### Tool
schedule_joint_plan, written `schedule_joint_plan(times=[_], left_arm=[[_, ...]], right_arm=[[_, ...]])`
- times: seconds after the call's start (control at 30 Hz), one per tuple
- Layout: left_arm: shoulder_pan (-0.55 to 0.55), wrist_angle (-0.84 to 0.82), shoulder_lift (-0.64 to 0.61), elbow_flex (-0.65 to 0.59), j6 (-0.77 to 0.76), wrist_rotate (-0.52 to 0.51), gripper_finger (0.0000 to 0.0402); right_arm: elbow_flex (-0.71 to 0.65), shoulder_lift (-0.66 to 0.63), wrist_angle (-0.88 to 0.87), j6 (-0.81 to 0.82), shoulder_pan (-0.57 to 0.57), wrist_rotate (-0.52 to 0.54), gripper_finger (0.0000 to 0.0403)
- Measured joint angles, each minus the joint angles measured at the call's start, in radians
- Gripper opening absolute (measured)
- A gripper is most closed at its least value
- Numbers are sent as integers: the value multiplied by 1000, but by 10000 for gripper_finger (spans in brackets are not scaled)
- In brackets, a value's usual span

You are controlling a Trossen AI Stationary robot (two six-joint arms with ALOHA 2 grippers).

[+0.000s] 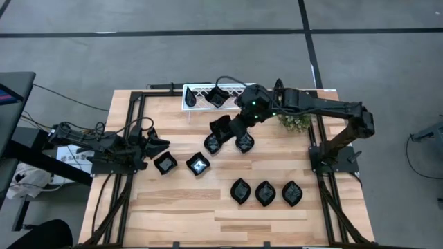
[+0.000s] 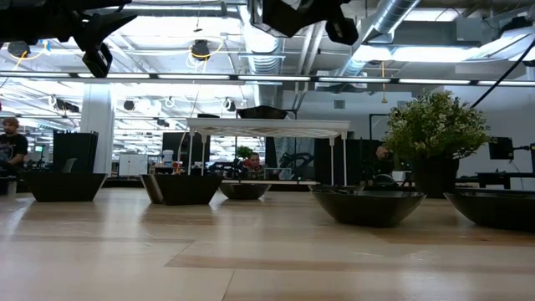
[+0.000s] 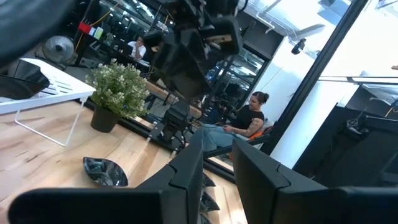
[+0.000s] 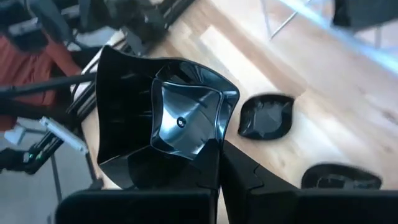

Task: Pick & Place Mini shaped plates
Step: Stack the distorted square-shaped plate on top of the distorted square-shaped plate on the shelf

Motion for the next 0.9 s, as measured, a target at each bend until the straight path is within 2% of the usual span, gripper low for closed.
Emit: schedule_joint_plan(times=[0.17, 0.47, 0.9], left_arm=[[0, 3, 0, 0, 19, 17, 88], [0, 8, 0, 0, 19, 18, 88], [0, 8, 0, 0, 19, 18, 88]], right_arm=[[0, 0, 46, -13, -54, -5, 0], [0, 0, 121, -38, -179, -140, 0], [1, 12, 242, -36, -293, -160, 0]])
